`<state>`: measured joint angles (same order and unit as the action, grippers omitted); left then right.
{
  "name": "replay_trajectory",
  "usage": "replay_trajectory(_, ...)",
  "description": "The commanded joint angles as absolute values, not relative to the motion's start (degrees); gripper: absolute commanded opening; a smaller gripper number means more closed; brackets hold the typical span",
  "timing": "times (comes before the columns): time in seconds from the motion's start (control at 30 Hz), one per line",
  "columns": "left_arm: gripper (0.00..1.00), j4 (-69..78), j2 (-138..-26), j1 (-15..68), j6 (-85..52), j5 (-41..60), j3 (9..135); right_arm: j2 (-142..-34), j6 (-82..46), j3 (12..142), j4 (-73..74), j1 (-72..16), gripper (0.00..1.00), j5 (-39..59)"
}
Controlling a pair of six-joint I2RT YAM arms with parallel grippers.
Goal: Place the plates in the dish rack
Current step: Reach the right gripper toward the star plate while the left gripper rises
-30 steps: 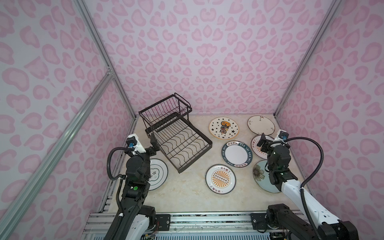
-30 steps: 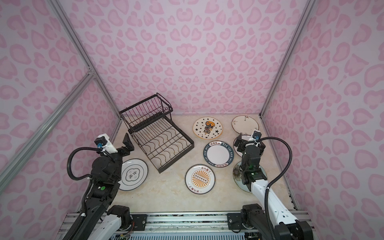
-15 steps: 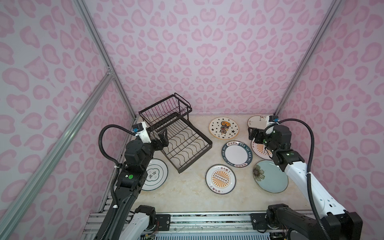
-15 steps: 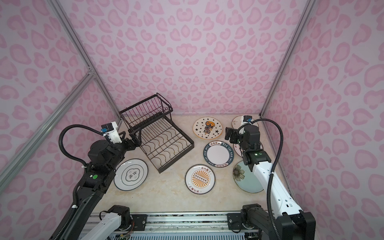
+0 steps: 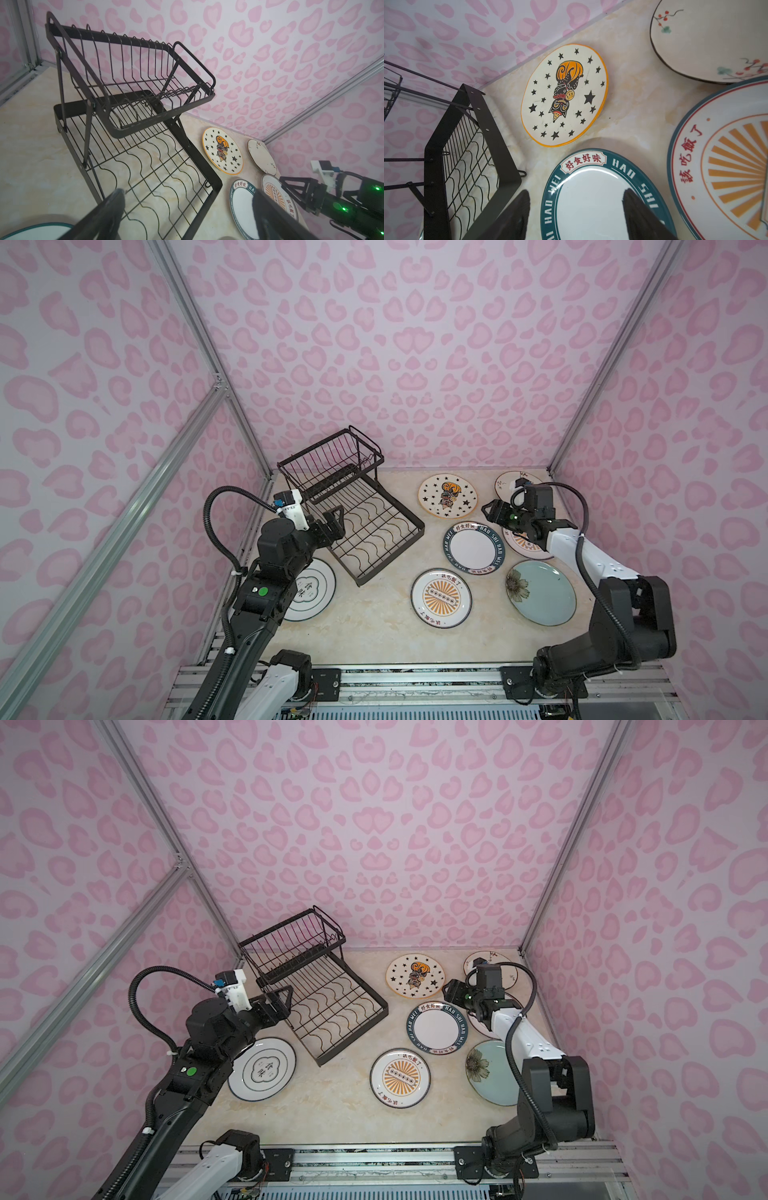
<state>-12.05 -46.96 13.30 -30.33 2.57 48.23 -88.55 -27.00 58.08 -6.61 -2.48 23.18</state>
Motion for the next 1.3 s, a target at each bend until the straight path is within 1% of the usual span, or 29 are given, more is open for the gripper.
replay_trajectory(0.0,0.98,-18.23,-47.15,14.06,-32.56,-2.80,50.64,-92.77,-29.65,59.90,-1.89,-2.11,0.68,26.35)
replay_trajectory(0.07,0.98,-21.17,-46.76,14.34,-32.54,-5.66,52.28,-95.67,-29.28,61.90,-1.85,-2.00,0.67,26.11)
replay_trajectory(0.17,0.98,-23.52,-46.67,14.35,-31.82,-5.80,54.56,-99.88,-28.61,65.55,-2.89,-1.50,0.65,26.70)
replay_trajectory(0.37,0.98,-24.62,-47.11,14.55,-32.65,-1.91,56.49,-107.50,-28.46,71.07,-4.04,-0.45,0.63,28.46)
replay_trajectory(0.53,0.98,-24.96,-47.42,14.69,-33.07,-0.79,57.30,-111.98,-29.37,73.63,-3.08,-0.34,0.63,30.02)
replay_trajectory(0.7,0.97,-22.57,-46.76,15.02,-35.46,0.42,55.01,-116.05,-29.46,76.48,-3.35,-0.35,0.61,30.68)
replay_trajectory(0.83,0.97,-23.21,-47.34,15.38,-35.35,0.26,54.82,-119.99,-30.37,79.09,-2.81,-0.49,0.57,32.29)
replay_trajectory(1.0,0.98,-24.35,-47.74,15.48,-34.76,-1.50,55.77,-123.07,-30.97,81.24,-2.48,-0.92,0.55,32.30)
replay_trajectory(1.07,0.97,-24.26,-48.42,15.47,-34.71,-1.10,56.13,-124.11,-31.36,81.78,-2.07,-0.94,0.53,32.49)
replay_trajectory(1.13,0.98,-24.19,-49.21,15.47,-34.76,-0.64,56.34,-125.20,-31.72,82.46,-1.60,-0.94,0.49,33.40)
replay_trajectory(1.27,0.98,-23.16,-51.05,15.56,-35.07,1.84,56.60,-127.11,-32.39,83.88,-1.15,-0.94,0.46,34.41)
